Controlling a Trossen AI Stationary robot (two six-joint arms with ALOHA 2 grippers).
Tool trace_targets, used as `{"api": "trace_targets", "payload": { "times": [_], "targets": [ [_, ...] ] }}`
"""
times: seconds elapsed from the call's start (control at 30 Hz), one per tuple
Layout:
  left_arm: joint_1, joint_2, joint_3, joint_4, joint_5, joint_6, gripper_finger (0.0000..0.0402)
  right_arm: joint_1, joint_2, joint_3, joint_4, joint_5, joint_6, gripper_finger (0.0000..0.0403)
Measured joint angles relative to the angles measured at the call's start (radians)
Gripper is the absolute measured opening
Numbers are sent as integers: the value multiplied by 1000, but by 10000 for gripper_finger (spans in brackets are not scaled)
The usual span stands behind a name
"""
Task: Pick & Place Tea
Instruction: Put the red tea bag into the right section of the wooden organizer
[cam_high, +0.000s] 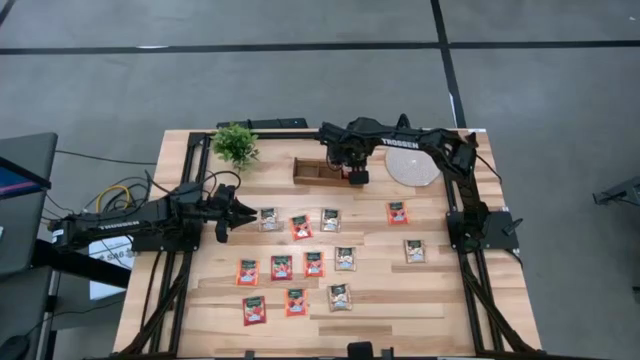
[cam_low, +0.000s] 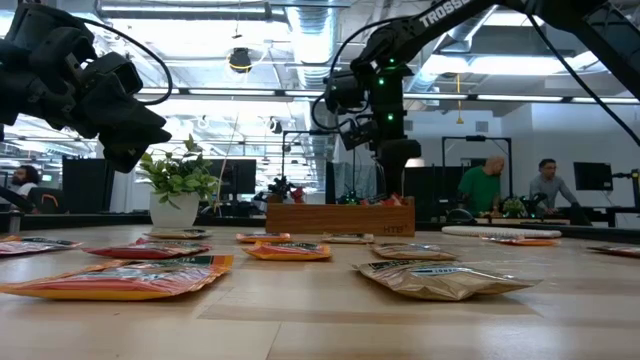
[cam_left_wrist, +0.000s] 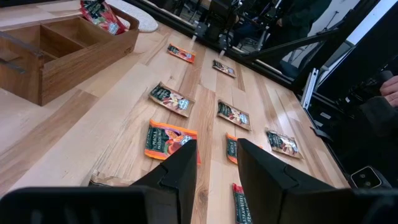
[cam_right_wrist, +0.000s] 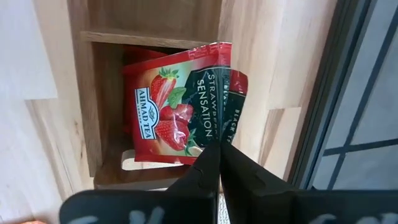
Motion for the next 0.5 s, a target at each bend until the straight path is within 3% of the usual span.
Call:
{"api": "trace_targets", "payload": {
  "times": [0.5],
  "targets": [
    [0,0,0,0,0,0,105,68,-5,0,-48,76,51,0]
  ]
}}
